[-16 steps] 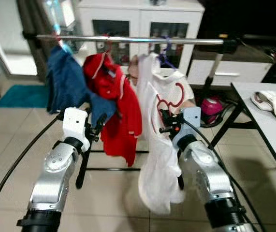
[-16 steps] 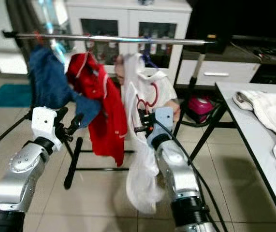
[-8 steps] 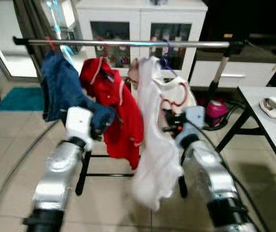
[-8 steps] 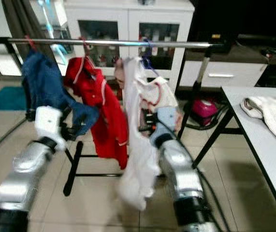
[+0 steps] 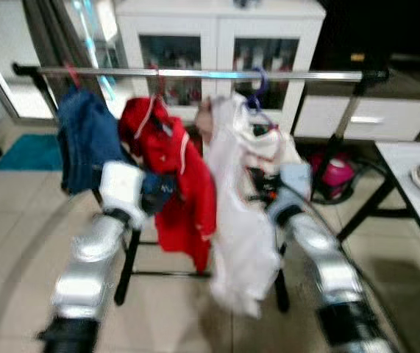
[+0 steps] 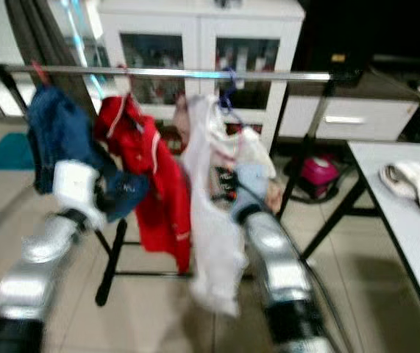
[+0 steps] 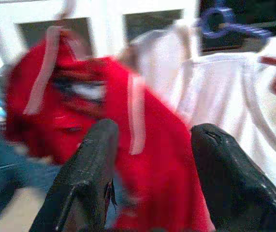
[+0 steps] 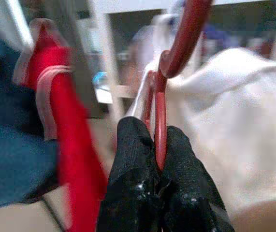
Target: Hang hanger
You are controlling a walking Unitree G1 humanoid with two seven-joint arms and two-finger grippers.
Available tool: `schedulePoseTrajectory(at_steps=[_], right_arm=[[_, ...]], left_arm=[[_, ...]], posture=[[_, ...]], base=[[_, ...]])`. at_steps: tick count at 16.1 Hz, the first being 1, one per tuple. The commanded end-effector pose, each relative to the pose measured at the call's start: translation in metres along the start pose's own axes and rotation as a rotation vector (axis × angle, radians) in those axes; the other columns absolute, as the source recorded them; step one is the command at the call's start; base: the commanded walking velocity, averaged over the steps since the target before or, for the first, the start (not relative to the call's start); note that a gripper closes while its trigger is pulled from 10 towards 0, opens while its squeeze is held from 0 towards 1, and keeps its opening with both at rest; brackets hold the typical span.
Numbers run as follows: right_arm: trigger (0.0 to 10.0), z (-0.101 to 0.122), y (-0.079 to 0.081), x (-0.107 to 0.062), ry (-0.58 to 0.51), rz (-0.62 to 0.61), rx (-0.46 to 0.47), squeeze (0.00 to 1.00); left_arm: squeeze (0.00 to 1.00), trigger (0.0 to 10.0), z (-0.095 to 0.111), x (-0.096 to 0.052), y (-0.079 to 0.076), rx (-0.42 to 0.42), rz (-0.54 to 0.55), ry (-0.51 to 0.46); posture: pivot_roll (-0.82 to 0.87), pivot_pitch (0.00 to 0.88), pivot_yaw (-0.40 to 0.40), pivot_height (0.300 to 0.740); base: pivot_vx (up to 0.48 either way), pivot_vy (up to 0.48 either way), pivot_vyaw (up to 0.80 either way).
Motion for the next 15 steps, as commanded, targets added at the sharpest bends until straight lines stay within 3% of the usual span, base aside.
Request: schedulePoseTrajectory(at_steps=[1,6,9,12,15], right_arm=[[10.0,0.016,0.006,0.004,-0.062,0.007,-0.002,0.0],[10.0,0.019,0.006,0.004,-0.072,0.009,-0.027,0.0],[10.0,0.028,0.014,0.005,-0.107,0.06,-0.123,0.0],[10.0,0.033,0.009,0.006,-0.116,0.026,-0.132,0.0],[10.0,0.053,0.009,0.007,-0.179,0.029,-0.141,0.0]], left_arm=[[0.0,10.0,0.007,-0.002,0.01,0.02,0.026,-0.01],[0.0,10.0,0.006,-0.002,0.01,0.024,0.023,-0.008],[0.0,10.0,0.007,-0.002,0.009,0.034,0.017,-0.007],[0.0,10.0,0.009,-0.002,0.008,0.046,0.008,-0.008],[0.0,10.0,0.012,-0.003,-0.001,0.055,-0.06,-0.006]], posture=[[0.01,0.0,0.011,0.74],[0.01,0.0,0.011,0.74],[0.01,0.0,0.012,0.74],[0.02,0.0,0.013,0.74],[0.02,0.0,0.018,0.74]], base=[[0.337,0.0,0.0],[0.341,0.0,0.0],[0.336,0.0,0.0],[0.337,0.0,0.61],[0.332,0.0,0.0]])
Point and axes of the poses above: a point about 5 cm out from each wrist's last joint towards the gripper, its own x axis pointing out of the wrist towards the gripper, its own z axis along the axis of the wrist's last joint, y = z × x, the point moved 5 cm from there along x, pointing out of the wrist towards the gripper, and after that the axes turned 12 degrees about -x, right-handed, at the moved point
